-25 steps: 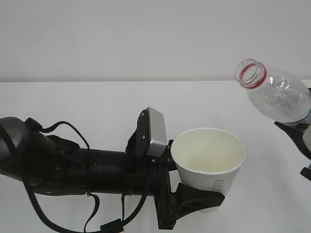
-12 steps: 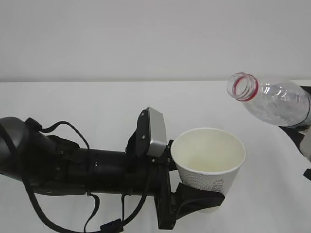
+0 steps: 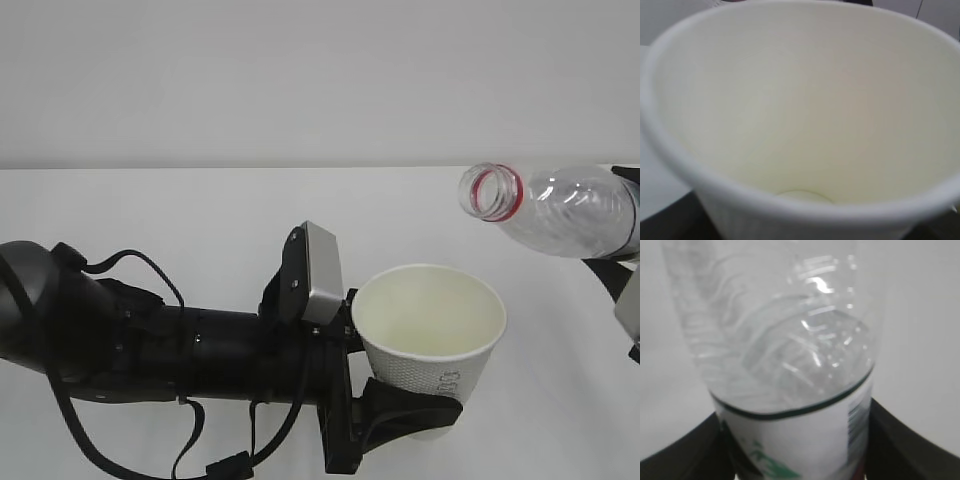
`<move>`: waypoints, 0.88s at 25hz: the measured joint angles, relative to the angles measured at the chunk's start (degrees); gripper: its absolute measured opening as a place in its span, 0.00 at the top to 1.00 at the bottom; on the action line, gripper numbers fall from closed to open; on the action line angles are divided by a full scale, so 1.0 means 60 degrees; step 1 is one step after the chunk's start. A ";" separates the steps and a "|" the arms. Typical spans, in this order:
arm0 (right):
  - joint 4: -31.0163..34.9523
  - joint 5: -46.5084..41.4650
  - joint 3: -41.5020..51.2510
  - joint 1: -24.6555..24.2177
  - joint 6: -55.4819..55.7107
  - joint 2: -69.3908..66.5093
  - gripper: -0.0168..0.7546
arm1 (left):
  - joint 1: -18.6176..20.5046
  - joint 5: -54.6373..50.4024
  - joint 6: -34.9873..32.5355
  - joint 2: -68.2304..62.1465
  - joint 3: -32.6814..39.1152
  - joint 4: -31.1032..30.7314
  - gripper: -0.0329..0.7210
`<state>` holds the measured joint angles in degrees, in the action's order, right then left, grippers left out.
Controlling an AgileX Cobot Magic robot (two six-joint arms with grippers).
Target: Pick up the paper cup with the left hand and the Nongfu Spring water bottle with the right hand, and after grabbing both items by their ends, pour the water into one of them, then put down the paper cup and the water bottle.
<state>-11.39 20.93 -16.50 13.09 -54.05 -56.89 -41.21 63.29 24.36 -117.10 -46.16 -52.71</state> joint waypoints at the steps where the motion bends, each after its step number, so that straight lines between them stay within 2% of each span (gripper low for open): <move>1: 0.0000 0.0024 0.0000 0.0000 -0.0150 0.0000 0.34 | 0.0000 0.0000 0.0024 0.0000 0.0000 -0.0022 0.24; 22: 0.0222 0.0317 0.0000 0.0000 -0.1663 0.0000 0.34 | 0.0000 0.0033 0.0125 0.0000 0.0000 -0.0340 0.24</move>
<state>-10.06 22.84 -16.50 13.09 -64.03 -56.89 -41.21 63.49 25.11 -117.10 -46.16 -54.74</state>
